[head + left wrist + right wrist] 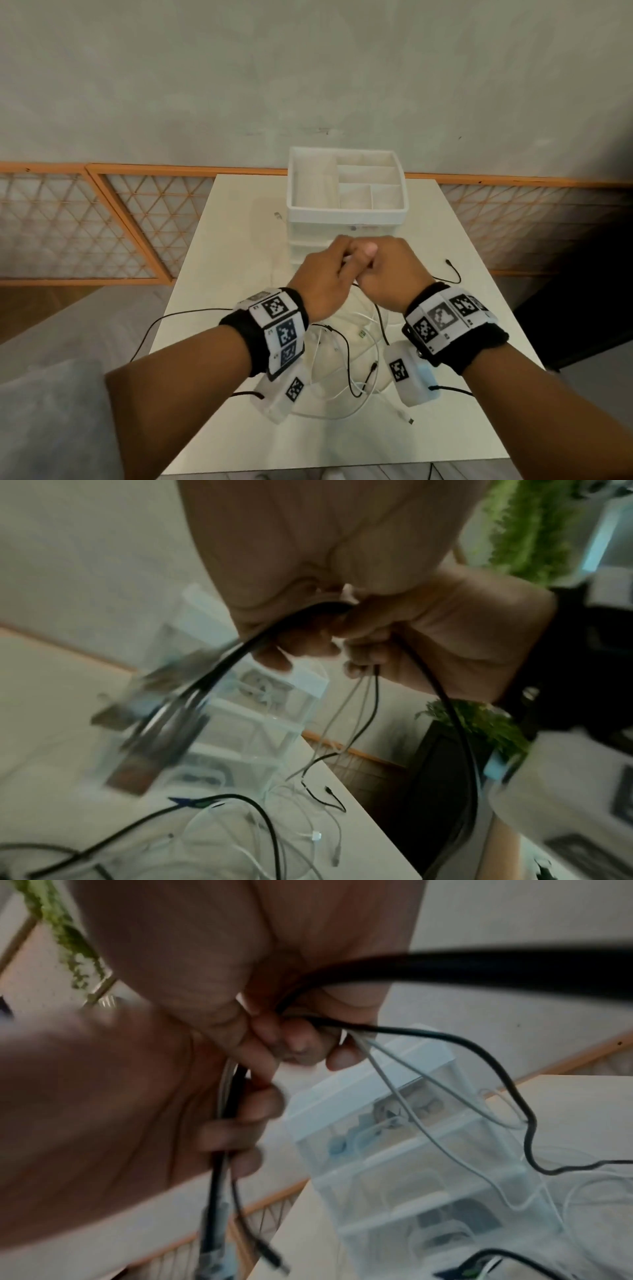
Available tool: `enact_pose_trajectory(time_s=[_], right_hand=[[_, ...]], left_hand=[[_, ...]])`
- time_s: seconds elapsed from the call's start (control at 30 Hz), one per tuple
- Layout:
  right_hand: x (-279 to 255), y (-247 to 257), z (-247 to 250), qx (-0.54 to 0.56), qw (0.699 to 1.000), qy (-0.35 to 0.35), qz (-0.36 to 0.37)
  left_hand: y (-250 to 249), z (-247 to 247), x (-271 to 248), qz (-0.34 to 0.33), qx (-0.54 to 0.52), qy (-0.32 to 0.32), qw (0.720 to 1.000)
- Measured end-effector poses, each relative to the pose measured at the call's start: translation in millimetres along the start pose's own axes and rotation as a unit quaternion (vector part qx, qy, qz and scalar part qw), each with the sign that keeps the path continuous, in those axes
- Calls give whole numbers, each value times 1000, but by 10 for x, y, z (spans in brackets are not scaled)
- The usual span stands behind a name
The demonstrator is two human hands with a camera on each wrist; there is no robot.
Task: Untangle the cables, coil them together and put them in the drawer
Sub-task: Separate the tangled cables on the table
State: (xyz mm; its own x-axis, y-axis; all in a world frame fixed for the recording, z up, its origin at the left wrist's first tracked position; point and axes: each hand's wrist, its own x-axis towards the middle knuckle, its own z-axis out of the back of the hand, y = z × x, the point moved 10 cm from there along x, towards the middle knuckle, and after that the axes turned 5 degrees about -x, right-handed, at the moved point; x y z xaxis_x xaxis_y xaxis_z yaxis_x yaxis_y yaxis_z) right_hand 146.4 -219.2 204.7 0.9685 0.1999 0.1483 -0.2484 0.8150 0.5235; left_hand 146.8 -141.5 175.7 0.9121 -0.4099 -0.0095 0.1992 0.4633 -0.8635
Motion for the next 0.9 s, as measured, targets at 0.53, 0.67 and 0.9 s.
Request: enact_pose_trajectory(time_s=[0.53,0.67,0.9], right_hand=[[-211,-2056,-17,-45,933,3,-357],[113,-2131,680,189,897,-195,-349],[551,-1635,1235,174,931,-268,-174]], left_hand=[[25,1405,46,-32,-101,-175,979],[558,1233,19,60,81,-92,991],[1446,930,-110,180,136,21,974]])
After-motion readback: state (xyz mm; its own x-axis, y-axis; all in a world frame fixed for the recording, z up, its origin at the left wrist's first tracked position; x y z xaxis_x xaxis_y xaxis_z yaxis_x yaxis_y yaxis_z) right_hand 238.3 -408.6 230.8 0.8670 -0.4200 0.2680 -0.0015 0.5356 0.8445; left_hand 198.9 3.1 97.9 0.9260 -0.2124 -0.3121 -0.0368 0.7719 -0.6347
